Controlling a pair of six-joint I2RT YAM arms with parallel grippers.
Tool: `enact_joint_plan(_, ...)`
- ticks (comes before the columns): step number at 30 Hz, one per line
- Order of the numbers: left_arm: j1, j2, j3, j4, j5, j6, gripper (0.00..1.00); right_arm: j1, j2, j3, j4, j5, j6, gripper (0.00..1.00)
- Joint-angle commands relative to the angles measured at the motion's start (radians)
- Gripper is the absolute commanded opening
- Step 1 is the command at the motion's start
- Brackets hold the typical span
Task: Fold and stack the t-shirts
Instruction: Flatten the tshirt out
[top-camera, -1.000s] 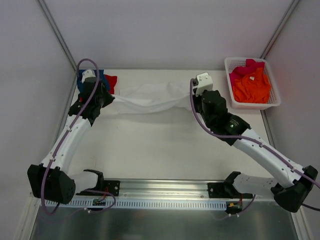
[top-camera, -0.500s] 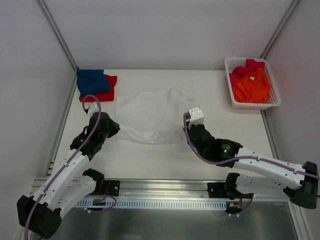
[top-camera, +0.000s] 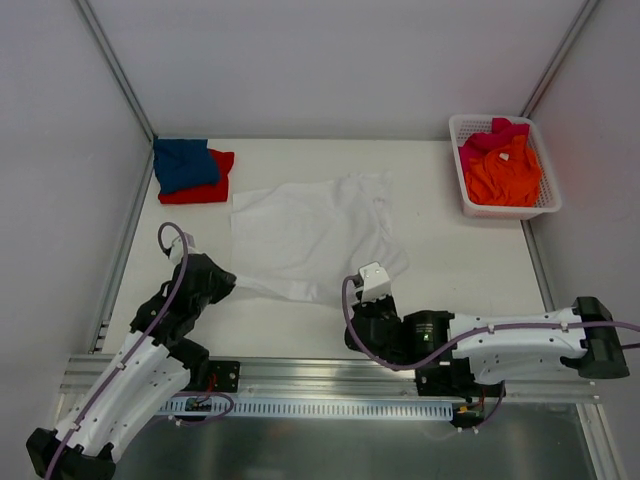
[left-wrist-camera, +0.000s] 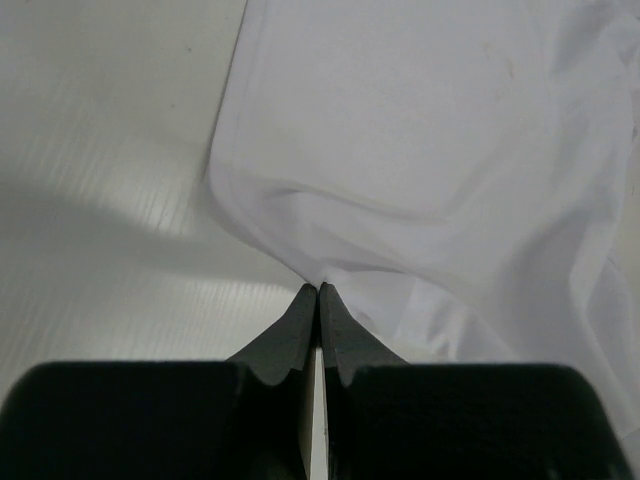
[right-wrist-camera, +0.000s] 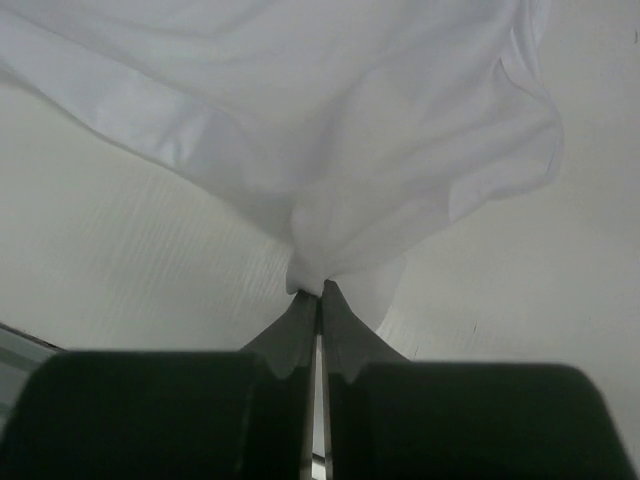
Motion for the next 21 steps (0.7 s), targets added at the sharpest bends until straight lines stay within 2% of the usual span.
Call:
enact_joint_plan(1, -0.01, -0.055, -0.027, -0.085, -0.019, -0.042, 0.0, 0.066, 0.06, 0.048, -0.12, 0.075, 0.181, 0.0)
enact_joint_plan(6, -0.01, -0.097, -0.055, -0.145, -0.015, -0.062, 0.0, 0.163, 0.149, 0.082, -0.221, 0.095, 0.34, 0.0)
enact_joint_plan(14, -0.014, -0.111, -0.081, -0.174, -0.012, -0.074, 0.0, 0.189, 0.213, 0.113, -0.235, 0.088, 0.38, 0.0)
enact_joint_plan(16, -0.014, -0.115, -0.075, -0.179, -0.018, -0.069, 0.17, 0.189, 0.204, 0.114, -0.246, 0.094, 0.389, 0.07)
enact_joint_plan(17, -0.014, -0.114, -0.072, -0.18, -0.022, -0.065, 0.36, 0.189, 0.203, 0.114, -0.251, 0.101, 0.391, 0.18)
enact_joint_plan(19, -0.014, -0.111, -0.059, -0.182, -0.03, -0.059, 0.49, 0.189, 0.196, 0.117, -0.263, 0.109, 0.39, 0.34)
enact_joint_plan(21, -0.016, -0.1, -0.049, -0.182, -0.039, -0.051, 0.59, 0.189, 0.19, 0.123, -0.281, 0.121, 0.388, 0.39)
